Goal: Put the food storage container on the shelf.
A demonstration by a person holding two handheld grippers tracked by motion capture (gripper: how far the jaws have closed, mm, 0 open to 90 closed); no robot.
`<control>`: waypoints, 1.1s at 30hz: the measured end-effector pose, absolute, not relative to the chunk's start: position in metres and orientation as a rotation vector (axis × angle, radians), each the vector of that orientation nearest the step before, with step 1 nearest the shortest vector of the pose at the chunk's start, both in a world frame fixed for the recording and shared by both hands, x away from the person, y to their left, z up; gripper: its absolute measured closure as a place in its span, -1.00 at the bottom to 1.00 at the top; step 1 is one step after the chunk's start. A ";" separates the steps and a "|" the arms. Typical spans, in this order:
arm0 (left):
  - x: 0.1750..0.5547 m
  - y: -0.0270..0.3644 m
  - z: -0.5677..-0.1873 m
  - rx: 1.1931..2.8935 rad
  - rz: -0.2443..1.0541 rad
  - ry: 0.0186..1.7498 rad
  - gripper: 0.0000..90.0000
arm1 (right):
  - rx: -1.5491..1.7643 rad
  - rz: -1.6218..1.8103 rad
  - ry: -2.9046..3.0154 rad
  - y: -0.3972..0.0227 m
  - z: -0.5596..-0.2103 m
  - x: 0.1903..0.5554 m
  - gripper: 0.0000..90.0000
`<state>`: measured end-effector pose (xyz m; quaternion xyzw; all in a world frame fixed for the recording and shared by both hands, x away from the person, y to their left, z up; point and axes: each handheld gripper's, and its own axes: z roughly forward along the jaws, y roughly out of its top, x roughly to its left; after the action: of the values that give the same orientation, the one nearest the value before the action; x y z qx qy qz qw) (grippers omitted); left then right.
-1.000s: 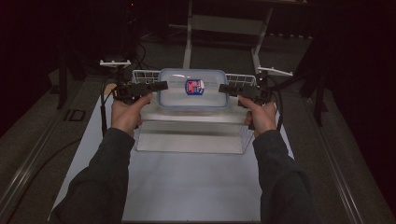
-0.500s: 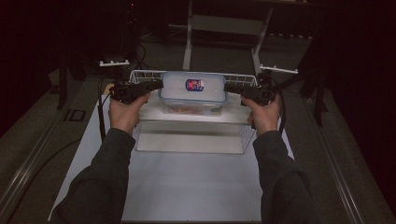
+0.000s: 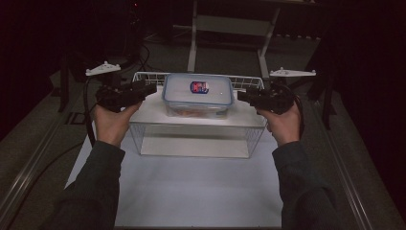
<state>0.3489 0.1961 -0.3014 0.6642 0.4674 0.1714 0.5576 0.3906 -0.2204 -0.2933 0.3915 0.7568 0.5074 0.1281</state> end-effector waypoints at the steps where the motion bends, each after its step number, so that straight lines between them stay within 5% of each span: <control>1: 0.341 0.198 -0.298 1.592 0.440 1.080 0.07 | 1.113 1.463 2.206 -0.222 -0.291 0.386 0.13; 16: 0.290 0.226 -0.311 1.737 0.542 0.914 0.03 | 0.910 1.395 2.214 -0.251 -0.289 0.332 0.10; 33: 0.246 0.252 -0.382 1.788 0.589 0.929 -0.01 | 0.931 1.226 2.241 -0.283 -0.369 0.290 0.03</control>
<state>0.2458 0.2523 -0.3822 0.7386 0.3837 0.2435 0.4980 0.2904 -0.2835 -0.3691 0.3347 0.8061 0.4407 0.2098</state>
